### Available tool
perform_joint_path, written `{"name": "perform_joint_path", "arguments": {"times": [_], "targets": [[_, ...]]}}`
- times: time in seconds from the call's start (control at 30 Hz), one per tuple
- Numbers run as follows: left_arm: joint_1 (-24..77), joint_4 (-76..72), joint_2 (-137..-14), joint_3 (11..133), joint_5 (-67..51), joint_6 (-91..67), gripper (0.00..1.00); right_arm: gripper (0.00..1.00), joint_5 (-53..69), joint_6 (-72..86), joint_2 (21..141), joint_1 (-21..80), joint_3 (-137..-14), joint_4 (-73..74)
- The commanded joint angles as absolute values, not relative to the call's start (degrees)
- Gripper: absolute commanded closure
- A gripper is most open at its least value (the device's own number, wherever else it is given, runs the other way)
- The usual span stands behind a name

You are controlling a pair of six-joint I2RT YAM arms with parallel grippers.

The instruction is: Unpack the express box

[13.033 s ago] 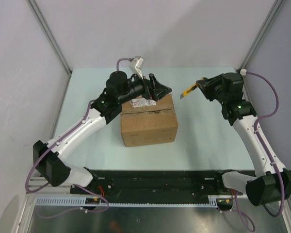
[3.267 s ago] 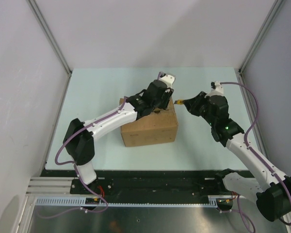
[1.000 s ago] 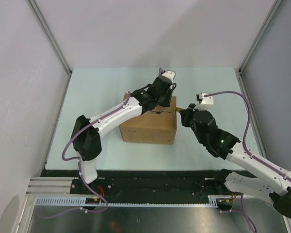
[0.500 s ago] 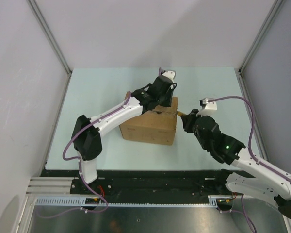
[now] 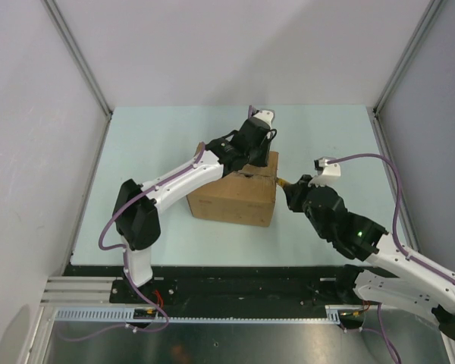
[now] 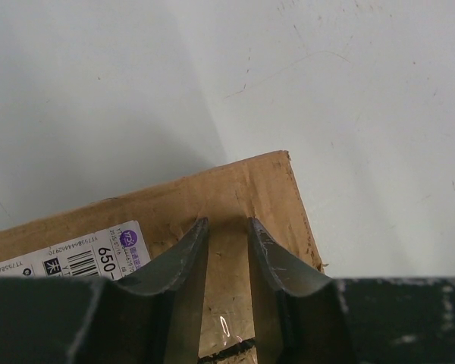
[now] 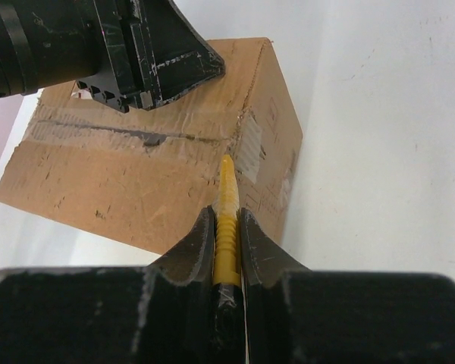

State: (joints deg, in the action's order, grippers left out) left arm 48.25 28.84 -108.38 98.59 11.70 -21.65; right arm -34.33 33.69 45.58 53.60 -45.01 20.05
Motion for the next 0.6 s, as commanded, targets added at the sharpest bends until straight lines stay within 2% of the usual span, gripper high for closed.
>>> {"name": "perform_joint_path", "arguments": {"times": [0.0, 0.2, 0.33, 0.57], "targets": [[48.4, 39.7, -114.3, 95.7, 8.7, -23.8, 0.68, 1.00, -30.1, 36.8, 45.7, 56.0, -44.6, 28.5], [48.4, 39.7, -114.0, 95.8, 8.4, -23.6, 0.67, 1.00, -36.0, 36.4, 41.8, 54.4, -44.9, 29.4], [48.4, 39.7, -113.9, 96.2, 8.1, -23.0, 0.67, 1.00, -36.2, 34.4, 41.7, 48.5, -46.8, 25.1], [48.4, 39.7, -113.8, 96.9, 8.0, -22.4, 0.66, 1.00, -25.7, 35.9, 47.7, 40.5, -48.0, 16.6]]}}
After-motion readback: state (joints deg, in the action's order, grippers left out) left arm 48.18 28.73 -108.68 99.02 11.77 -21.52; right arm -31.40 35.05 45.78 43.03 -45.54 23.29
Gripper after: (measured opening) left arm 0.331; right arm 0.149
